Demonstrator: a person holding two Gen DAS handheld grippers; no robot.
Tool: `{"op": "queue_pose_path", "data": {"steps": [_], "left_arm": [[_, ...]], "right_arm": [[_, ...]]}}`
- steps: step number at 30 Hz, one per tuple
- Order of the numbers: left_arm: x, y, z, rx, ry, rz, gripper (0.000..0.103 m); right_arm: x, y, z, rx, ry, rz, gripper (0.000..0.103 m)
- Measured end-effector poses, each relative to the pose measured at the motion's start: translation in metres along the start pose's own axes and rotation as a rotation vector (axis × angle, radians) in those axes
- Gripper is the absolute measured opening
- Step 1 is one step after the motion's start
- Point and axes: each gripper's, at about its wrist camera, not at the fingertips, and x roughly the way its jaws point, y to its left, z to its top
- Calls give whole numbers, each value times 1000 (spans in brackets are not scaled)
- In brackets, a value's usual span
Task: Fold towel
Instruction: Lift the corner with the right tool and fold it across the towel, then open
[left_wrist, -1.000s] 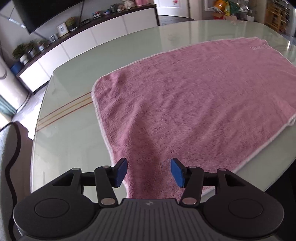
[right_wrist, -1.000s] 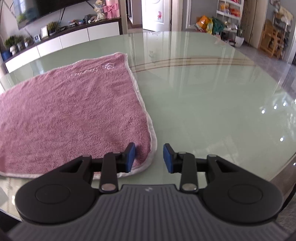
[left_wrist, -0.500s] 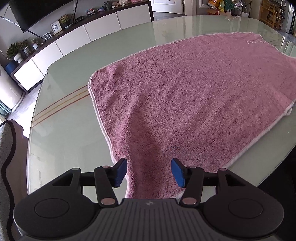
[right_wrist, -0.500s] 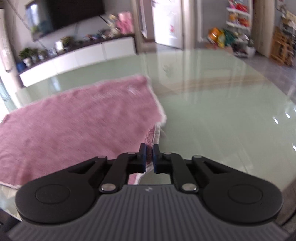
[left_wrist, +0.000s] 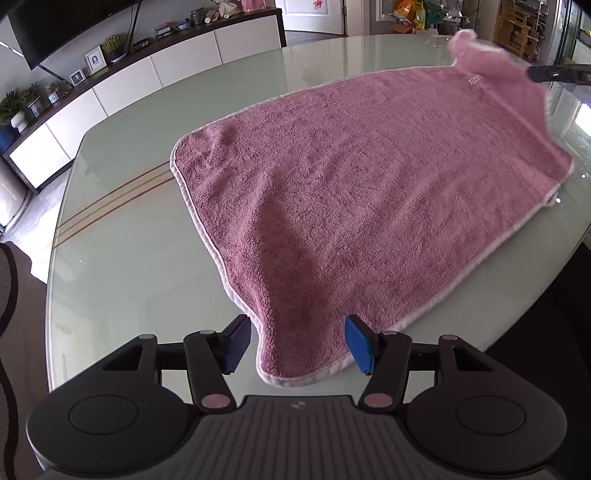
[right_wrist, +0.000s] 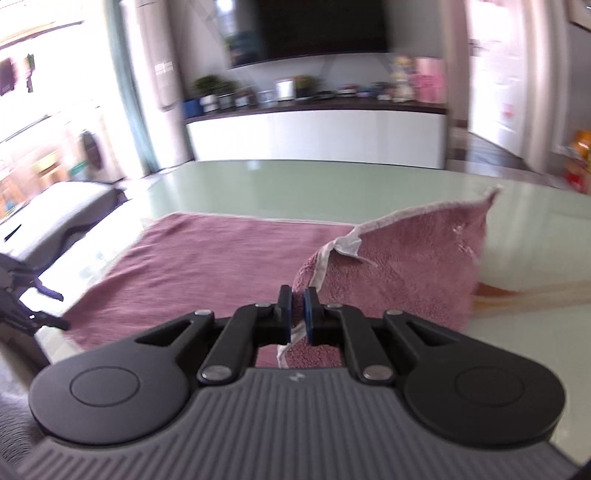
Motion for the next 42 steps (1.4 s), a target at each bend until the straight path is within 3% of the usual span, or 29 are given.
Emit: {"op": "queue_pose_path", "data": {"steps": [7,15,19,23,25,29,37,40,42], "left_arm": [[3,7,-6,-3,-26,-117,63],[21,19,-16,-31,23,-148,63],[15,29,-20,-81,-2,-176,63],[3,35,-21,-117,-44,-220,64],[-2,34,-18,-127,-62,-239,65],[-2,27,1,-132,-80,-256,68],[34,-5,56,-130,-38,-280,66],[49,-18,70,-122,0,-273,61],[60,-23,75,-131,29,-264,52]], "right_arm": [[54,85,13,-92,49,154,7],[77,170,22,-186,86,340,4],[84,199,15,-306,91,289,5],[76,186,0,-276,67,179,12],[70,170,-6,-251,74,134,27],[58,134,-18,-184,108,52,27],[21,70,-46,-61,140,-72,28],[8,53,-57,-28,138,-108,30],[-5,41,-66,-12,133,-145,33]]}}
